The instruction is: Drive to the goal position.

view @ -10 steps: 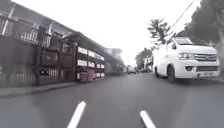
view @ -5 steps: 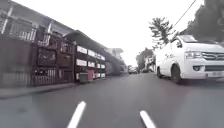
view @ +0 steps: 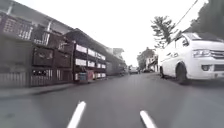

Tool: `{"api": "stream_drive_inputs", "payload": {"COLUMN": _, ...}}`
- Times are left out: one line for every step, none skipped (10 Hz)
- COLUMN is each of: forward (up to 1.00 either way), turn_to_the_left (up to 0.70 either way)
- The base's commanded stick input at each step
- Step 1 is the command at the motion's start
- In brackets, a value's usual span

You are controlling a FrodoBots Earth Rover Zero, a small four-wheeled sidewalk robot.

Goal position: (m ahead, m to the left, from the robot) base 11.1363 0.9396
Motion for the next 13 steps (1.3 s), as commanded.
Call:
{"api": "stream_drive_inputs", "payload": {"forward": 0.70, "turn_to_the_left": -0.26}}
{"api": "stream_drive_inputs", "payload": {"forward": 0.70, "turn_to_the_left": -0.07}}
{"api": "stream_drive_inputs", "payload": {"forward": 0.70, "turn_to_the_left": 0.00}}
{"api": "stream_drive_inputs", "payload": {"forward": 0.70, "turn_to_the_left": 0.00}}
{"api": "stream_drive_inputs", "payload": {"forward": 0.70, "turn_to_the_left": 0.00}}
{"api": "stream_drive_inputs", "payload": {"forward": 0.70, "turn_to_the_left": 0.00}}
{"api": "stream_drive_inputs", "payload": {"forward": 0.69, "turn_to_the_left": 0.00}}
{"api": "stream_drive_inputs", "payload": {"forward": 0.59, "turn_to_the_left": 0.00}}
{"api": "stream_drive_inputs", "payload": {"forward": 0.59, "turn_to_the_left": 0.00}}
{"api": "stream_drive_inputs", "payload": {"forward": 0.59, "turn_to_the_left": 0.00}}
{"api": "stream_drive_inputs", "payload": {"forward": 0.59, "turn_to_the_left": 0.00}}
{"api": "stream_drive_inputs", "payload": {"forward": 0.60, "turn_to_the_left": -0.01}}
{"api": "stream_drive_inputs", "payload": {"forward": 0.62, "turn_to_the_left": -0.11}}
